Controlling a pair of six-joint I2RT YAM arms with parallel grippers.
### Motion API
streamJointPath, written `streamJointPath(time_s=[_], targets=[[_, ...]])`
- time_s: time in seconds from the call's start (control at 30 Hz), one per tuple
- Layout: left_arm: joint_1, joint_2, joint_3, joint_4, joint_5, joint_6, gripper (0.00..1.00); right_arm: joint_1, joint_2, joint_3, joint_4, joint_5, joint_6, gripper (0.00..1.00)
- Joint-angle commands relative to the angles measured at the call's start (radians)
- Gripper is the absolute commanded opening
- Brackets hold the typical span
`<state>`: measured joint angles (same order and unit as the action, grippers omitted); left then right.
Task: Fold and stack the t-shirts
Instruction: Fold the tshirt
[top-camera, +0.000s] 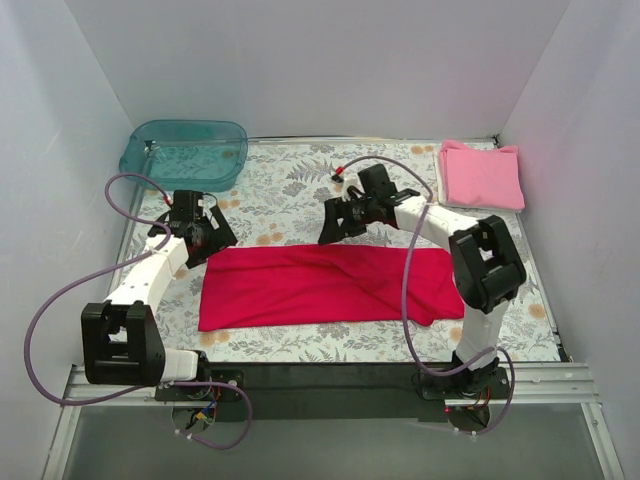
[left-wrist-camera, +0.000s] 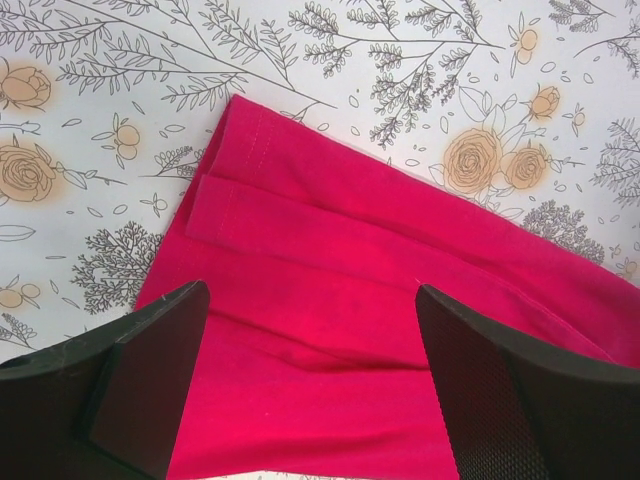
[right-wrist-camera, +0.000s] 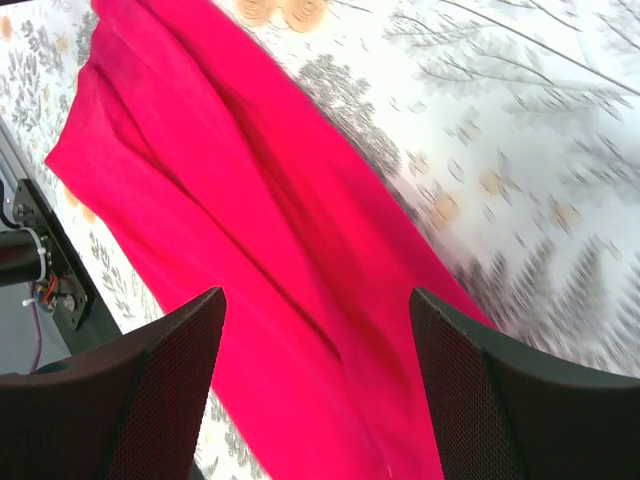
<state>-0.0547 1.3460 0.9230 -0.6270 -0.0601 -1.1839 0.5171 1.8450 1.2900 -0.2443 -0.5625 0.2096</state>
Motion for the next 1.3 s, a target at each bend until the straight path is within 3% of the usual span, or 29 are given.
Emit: streamJointPath(time_s=[0.0,0.23,0.67,1.03,1.27], targets=[[-0.004,-0.051,0.020,-0.023,0.014,-0.017,0.78,0.060,0.087,0.078,0.065,-0.046,-0.012,0.68],[-0.004,-0.073,0.011,-0.034,0.029,-0.019,0.79,0.138,0.168,0.080,0.071,-0.057,-0.039,0.67],[-0.005,-0.074,-0.006,-0.036,0.059,-0.026,0.78,0.224,0.034,-0.112,0.069,-0.007,-0.110,0.66],[-0.030,-0.028,0.011,-0.002,0.115,-0.066,0.77,0.242,-0.003,-0.127,0.036,0.029,-0.136,0.64],[-0.040,0.019,-0.007,0.042,0.091,-0.098,0.77,0.196,-0.153,-0.129,-0.029,0.196,-0.109,0.64]])
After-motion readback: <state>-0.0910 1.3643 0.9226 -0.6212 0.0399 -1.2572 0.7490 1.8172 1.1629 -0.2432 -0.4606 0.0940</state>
